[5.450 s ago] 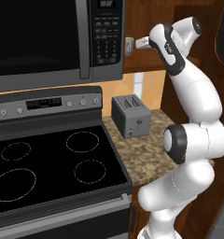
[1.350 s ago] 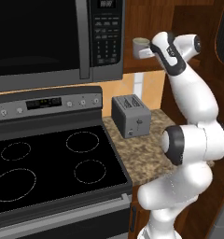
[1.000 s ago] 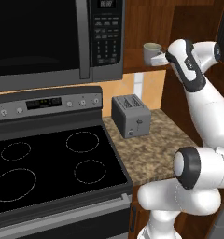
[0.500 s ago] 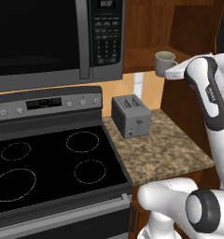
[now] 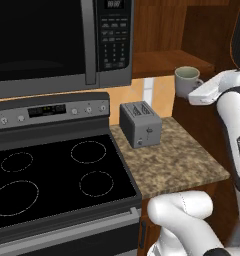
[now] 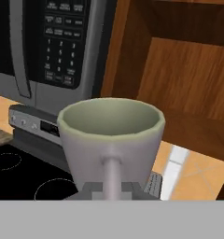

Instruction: Gather all objects into one cabinet and sort the glasses and bowls to opposite sides.

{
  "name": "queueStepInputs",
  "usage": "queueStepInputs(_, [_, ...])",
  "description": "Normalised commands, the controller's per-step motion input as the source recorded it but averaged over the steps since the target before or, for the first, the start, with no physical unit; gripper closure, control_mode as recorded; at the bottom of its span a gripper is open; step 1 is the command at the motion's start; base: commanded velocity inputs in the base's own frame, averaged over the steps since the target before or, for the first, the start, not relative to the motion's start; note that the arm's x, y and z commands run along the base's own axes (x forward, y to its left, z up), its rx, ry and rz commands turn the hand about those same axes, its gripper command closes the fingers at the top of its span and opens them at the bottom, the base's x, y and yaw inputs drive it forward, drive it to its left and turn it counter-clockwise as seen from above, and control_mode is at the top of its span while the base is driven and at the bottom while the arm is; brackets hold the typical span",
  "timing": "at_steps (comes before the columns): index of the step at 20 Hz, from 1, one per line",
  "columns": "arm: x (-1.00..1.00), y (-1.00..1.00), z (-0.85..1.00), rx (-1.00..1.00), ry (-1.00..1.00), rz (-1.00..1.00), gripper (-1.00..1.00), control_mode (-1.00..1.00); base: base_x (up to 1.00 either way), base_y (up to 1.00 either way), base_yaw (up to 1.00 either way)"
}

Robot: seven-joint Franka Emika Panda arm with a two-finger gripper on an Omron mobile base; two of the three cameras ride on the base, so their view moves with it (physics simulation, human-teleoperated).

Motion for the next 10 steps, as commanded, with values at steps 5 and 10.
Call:
queueStepInputs(5, [-1.0, 0.47, 0.0, -0.1, 0.0, 0.0, 1.0, -1.0, 0.0, 0.0, 0.0])
queueStepInputs(10, [-1.0, 0.57, -0.01, -0.11, 0.0, 0.03, 1.0, -1.0, 0.0, 0.0, 0.0])
